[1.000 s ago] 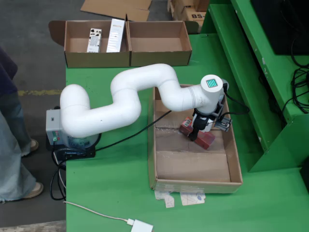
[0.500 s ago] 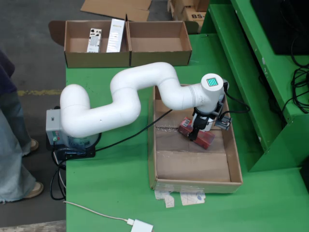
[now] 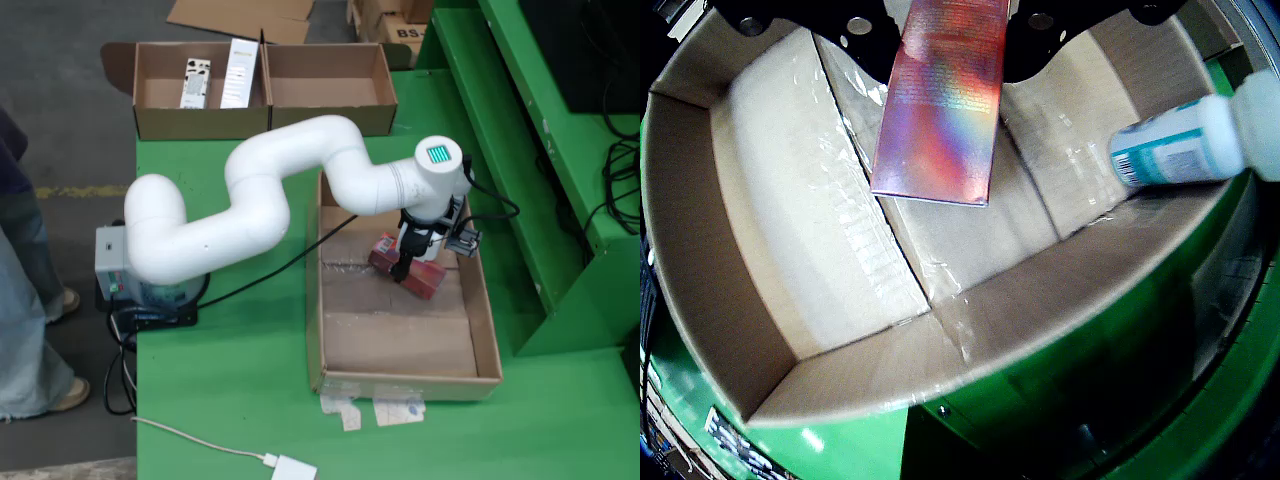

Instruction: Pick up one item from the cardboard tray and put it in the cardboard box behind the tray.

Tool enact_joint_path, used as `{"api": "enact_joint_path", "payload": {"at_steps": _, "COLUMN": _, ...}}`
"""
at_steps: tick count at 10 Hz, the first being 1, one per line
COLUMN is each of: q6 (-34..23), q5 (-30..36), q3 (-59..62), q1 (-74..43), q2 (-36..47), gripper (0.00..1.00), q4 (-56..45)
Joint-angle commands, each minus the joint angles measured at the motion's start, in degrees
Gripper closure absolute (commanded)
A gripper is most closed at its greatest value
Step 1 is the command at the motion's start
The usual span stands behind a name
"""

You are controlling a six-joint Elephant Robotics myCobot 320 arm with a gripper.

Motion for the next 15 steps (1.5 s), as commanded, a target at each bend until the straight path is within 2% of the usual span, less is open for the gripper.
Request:
{"api": "enact_joint_path", "payload": {"at_steps": 1, "q6": 0.5, "q5": -0.1, "q3": 1.8, "q1": 0.7, "q2": 6.2, "gripper": 1.00, "q4": -1.8}}
{"api": "enact_joint_path", "payload": {"at_steps": 15, "q6": 0.7, "q5": -1.8, "q3": 1.7, "q1": 2.7, "q2": 14.3, "gripper": 1.00, "q4": 4.6}}
